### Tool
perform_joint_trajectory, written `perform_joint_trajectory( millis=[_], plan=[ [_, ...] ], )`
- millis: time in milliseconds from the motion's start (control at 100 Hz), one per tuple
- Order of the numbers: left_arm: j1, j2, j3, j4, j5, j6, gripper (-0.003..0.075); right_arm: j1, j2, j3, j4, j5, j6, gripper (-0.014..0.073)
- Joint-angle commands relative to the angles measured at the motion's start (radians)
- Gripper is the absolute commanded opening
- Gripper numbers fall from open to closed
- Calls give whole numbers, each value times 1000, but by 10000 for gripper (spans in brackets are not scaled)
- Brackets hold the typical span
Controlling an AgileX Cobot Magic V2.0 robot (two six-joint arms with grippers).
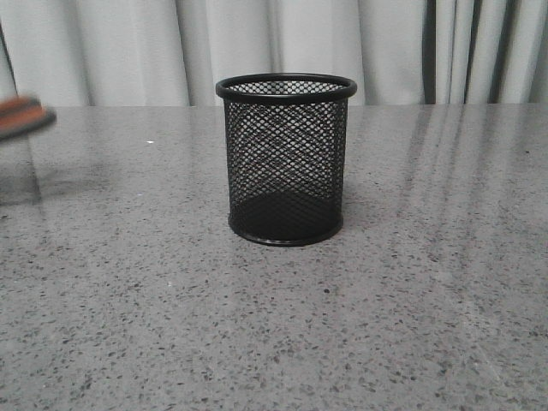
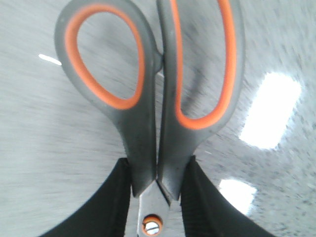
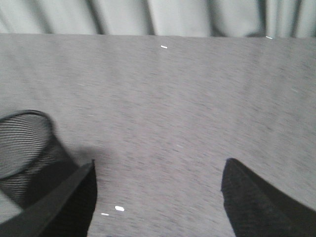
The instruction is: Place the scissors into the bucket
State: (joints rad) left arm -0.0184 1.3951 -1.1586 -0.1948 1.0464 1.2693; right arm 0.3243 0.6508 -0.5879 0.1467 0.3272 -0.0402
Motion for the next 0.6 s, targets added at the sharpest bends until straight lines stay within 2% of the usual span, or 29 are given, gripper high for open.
perform_joint_trajectory(
  millis=[0,180,330,400,590],
  plan=[
    [-52,-118,-25,-43,-84,-2,-20,90,3,-72,28,-97,-8,482],
    [-268,-269,-25,-51,-165,-2,-20,323,55,-171,117,-183,-8,483],
    [-454,-343,-25,-51,-240,-2,-20,494,173,-288,123,-202,-8,484],
    [-524,-367,-25,-51,-287,-2,-20,527,240,-336,131,-205,-7,484],
    [-659,-407,-25,-51,-368,-2,-20,530,362,-432,194,-198,-7,484]
  ],
)
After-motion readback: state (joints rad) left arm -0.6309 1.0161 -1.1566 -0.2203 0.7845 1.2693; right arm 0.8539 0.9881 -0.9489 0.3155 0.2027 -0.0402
